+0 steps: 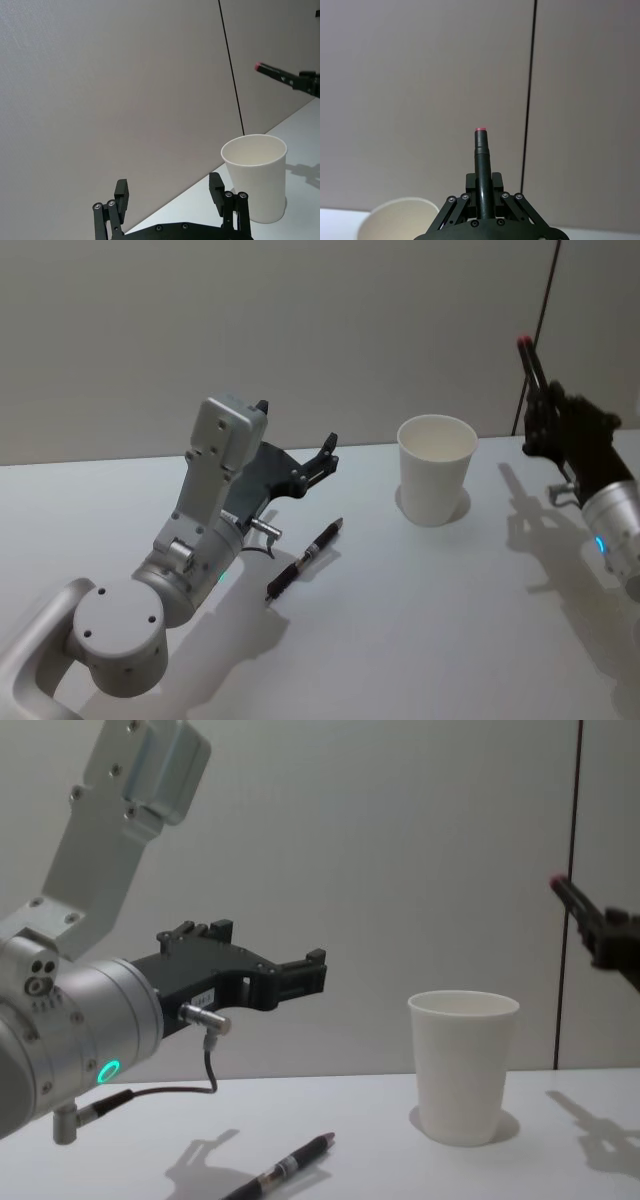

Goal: Place the pen into the pen holder.

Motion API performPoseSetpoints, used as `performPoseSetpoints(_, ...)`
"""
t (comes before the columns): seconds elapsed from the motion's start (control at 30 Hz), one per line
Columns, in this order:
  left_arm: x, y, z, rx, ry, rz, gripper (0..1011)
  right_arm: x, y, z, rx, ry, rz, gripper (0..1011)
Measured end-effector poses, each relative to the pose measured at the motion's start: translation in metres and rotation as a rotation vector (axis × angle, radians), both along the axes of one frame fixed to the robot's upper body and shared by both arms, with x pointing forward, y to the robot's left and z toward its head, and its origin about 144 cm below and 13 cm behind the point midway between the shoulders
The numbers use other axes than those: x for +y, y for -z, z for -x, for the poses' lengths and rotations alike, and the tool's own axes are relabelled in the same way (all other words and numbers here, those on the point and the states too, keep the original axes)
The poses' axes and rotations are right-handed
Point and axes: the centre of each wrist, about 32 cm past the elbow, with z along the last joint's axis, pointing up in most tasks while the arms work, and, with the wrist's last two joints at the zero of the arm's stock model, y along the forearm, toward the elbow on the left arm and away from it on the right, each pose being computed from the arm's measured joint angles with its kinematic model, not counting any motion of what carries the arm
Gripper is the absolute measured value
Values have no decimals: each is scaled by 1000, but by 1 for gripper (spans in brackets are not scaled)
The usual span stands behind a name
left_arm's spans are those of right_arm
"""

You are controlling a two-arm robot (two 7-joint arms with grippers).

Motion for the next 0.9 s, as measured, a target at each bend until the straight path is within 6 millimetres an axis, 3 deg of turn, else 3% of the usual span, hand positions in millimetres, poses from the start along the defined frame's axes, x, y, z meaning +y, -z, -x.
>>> performPoseSetpoints(0.4,0,0,0,0,0,0,1001,0,-13,-31,-154,-144,1,172)
performPoseSetpoints(0.9,0,0,0,0,0,0,1001,9,-5,-55,-177,-225,48,172)
